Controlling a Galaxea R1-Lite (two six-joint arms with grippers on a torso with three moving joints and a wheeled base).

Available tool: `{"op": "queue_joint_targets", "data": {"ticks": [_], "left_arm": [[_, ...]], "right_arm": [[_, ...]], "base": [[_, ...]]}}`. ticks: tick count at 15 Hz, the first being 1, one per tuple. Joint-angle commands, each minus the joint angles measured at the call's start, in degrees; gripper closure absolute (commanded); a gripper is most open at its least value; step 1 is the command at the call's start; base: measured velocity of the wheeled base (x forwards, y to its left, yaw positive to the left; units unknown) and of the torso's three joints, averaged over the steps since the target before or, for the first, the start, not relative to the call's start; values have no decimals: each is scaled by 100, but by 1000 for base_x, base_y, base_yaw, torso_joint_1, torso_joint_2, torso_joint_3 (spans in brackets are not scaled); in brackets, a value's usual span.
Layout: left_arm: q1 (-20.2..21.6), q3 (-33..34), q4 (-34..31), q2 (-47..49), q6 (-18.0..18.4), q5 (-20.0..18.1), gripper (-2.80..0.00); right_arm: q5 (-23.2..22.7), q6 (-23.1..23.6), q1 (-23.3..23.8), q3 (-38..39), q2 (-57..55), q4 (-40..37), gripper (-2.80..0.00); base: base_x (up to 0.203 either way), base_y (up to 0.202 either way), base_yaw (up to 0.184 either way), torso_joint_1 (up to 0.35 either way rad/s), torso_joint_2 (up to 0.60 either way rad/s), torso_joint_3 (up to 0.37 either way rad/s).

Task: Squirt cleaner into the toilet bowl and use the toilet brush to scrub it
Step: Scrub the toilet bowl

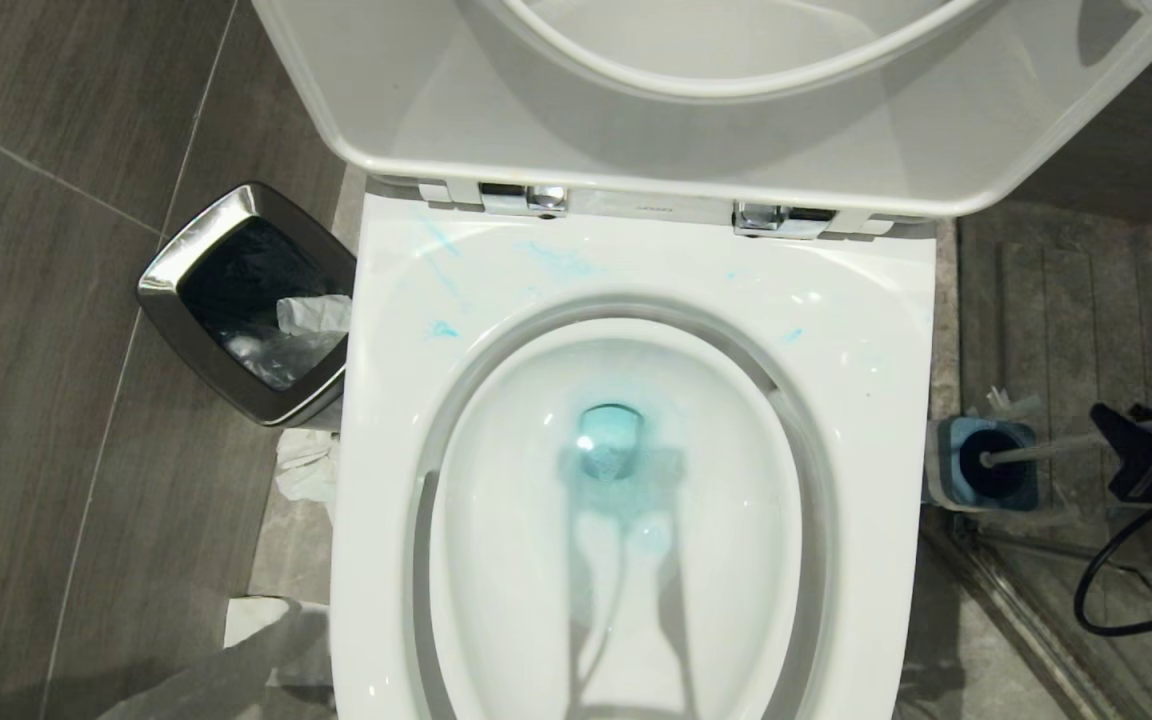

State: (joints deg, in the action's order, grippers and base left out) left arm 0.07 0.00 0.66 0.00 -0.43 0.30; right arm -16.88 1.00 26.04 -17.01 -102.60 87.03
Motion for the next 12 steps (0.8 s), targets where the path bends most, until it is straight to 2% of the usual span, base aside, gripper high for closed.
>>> {"op": "queue_joint_targets", "data": {"ticks": [1, 5, 9, 12], "left_arm": [[1, 44, 4, 0, -1, 5, 0], [1, 44, 4, 0, -1, -4, 0], [1, 44, 4, 0, -1, 5, 0], [1, 44, 4, 0, -1, -2, 0]], "right_arm": [[-87, 122, -2, 30, 57, 63, 0], [-228, 897, -152, 136, 137, 63, 0], [-236, 1006, -367, 293, 262, 63, 0], [-212, 1070, -839, 614, 577, 63, 0]], "base": [[0, 0, 0, 0, 0, 0], [0, 0, 0, 0, 0, 0], [0, 0, 0, 0, 0, 0], [0, 0, 0, 0, 0, 0]]}}
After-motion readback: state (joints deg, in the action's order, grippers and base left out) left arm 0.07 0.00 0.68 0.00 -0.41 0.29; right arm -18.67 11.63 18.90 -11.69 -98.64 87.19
